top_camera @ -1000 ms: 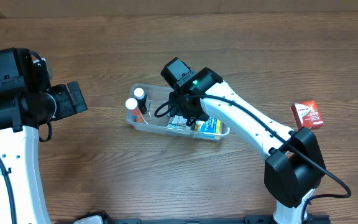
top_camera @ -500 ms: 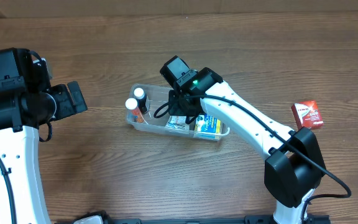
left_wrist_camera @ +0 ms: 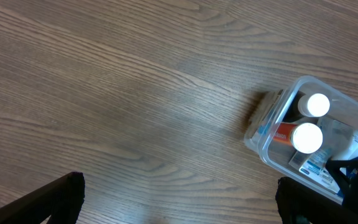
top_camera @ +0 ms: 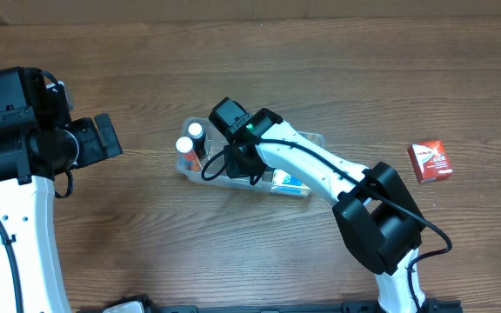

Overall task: Pack container
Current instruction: 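Lower the white packet into the container beside the blue box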

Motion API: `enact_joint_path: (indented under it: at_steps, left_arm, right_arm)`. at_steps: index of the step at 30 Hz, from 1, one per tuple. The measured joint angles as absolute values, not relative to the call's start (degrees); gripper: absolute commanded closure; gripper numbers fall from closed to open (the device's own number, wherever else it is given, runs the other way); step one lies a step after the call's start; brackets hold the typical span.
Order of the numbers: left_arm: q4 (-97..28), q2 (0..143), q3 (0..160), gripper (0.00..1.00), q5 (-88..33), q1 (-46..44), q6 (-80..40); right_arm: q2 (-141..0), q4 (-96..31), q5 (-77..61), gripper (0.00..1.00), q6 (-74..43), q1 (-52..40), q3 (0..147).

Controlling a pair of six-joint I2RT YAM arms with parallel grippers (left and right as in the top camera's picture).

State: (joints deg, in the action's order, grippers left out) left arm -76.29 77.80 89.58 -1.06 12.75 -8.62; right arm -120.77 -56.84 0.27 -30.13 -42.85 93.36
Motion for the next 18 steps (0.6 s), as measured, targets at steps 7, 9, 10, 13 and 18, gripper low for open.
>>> enact_joint_path:
  at_steps: [7, 9, 10, 13, 18]
  left_arm:
    - [-76.4, 77.8, 89.6, 0.0, -1.1, 12.8, -8.6]
    - [-76.4, 77.8, 89.6, 0.0, -1.1, 12.8, -8.6]
    - [-76.4, 77.8, 89.6, 0.0, -1.1, 12.8, -8.6]
    - [-76.4, 77.8, 89.6, 0.0, -1.1, 12.8, -8.6]
    - [-76.5, 77.8, 89.6, 0.0, -1.1, 12.8, -8.6]
  right_arm:
    - [-121.7, -56.4, 0.9, 0.96, -29.9, -42.9, 93.5]
    - [-121.7, -56.5, 1.0, 0.96, -29.9, -42.9, 93.5]
    - [-121.7, -56.7, 1.1, 0.96, -29.9, -42.9, 93.6]
    - [-121.7, -57.7, 1.9, 0.96, -29.7, -42.9, 94.0]
    - [-121.7, -58.5, 3.9, 0.96, -26.8, -43.3, 94.9]
